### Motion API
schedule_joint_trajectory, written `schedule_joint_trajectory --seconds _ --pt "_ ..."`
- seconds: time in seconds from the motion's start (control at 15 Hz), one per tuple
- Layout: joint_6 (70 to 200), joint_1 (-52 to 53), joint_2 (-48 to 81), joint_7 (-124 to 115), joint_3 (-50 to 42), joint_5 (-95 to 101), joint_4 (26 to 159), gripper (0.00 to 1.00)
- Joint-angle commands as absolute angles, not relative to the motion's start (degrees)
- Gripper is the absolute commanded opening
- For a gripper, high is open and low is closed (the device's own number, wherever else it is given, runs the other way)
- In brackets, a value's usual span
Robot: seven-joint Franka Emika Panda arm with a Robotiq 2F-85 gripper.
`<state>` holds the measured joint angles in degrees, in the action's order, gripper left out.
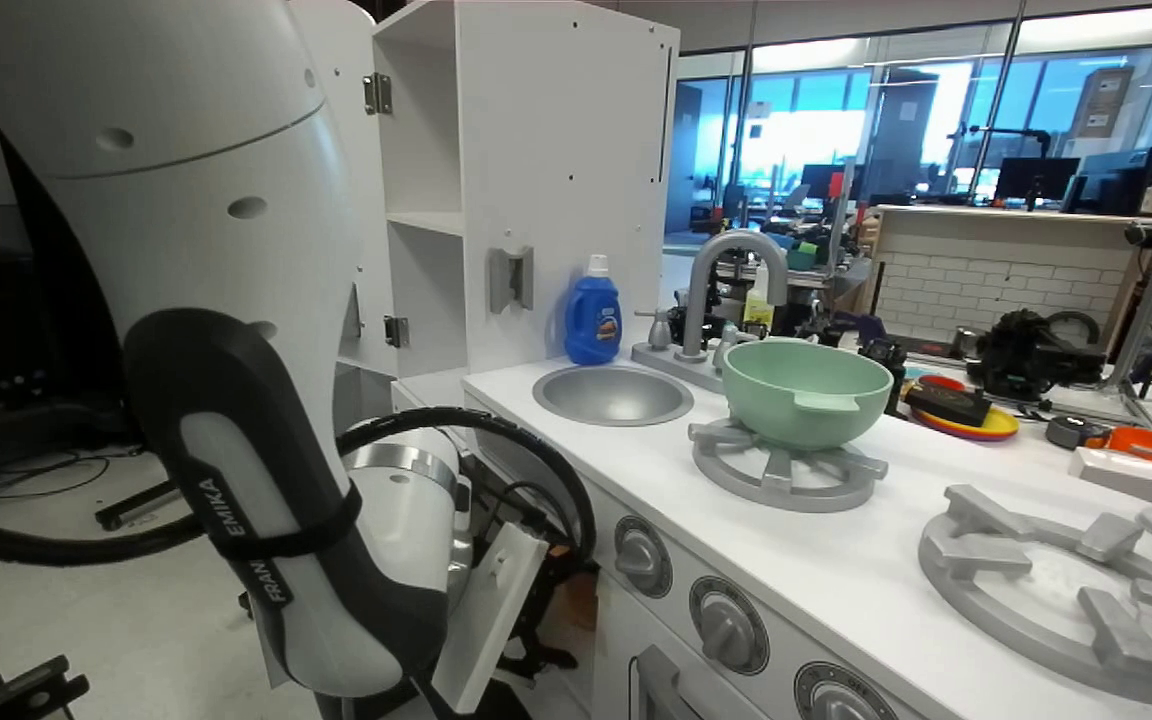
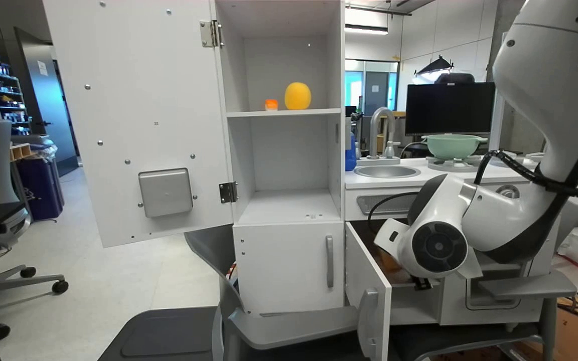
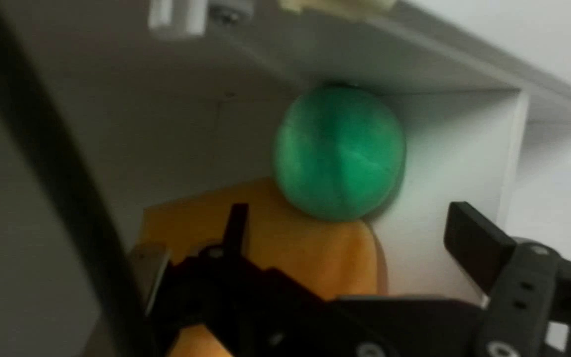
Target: Put the orange sponge and green plushie in the top compartment of the cabinet under the sink, then close the cabinet door
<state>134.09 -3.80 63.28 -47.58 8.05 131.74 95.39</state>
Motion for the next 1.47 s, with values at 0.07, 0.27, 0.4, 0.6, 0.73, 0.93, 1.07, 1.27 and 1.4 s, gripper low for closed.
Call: schedule_joint_trajectory --seconds 0.07,0.27,0.4,0.6,0.73,0.93,1.07,1.27,1.4 --pt "134.5 -3.3 55.7 -37.5 8.6 122.8 104.8 1.00" --pt "134.9 -3.3 52.1 -35.7 9.0 121.8 109.2 1.00" --pt "135.3 -3.5 49.5 -35.2 9.2 122.0 112.4 1.00" --pt "137.2 -3.8 43.4 -32.3 10.1 120.0 118.6 1.00" --pt "140.7 -4.0 37.3 -27.9 11.1 116.0 123.2 1.00" --pt "148.0 -4.4 28.5 -20.8 11.4 109.1 128.1 1.00" --pt "152.9 -3.5 23.0 -14.8 11.4 101.4 130.2 1.00" --pt "155.0 -2.7 16.0 -4.7 14.3 86.8 133.8 1.00" --pt "155.2 1.0 12.7 0.5 14.3 77.3 135.3 1.00"
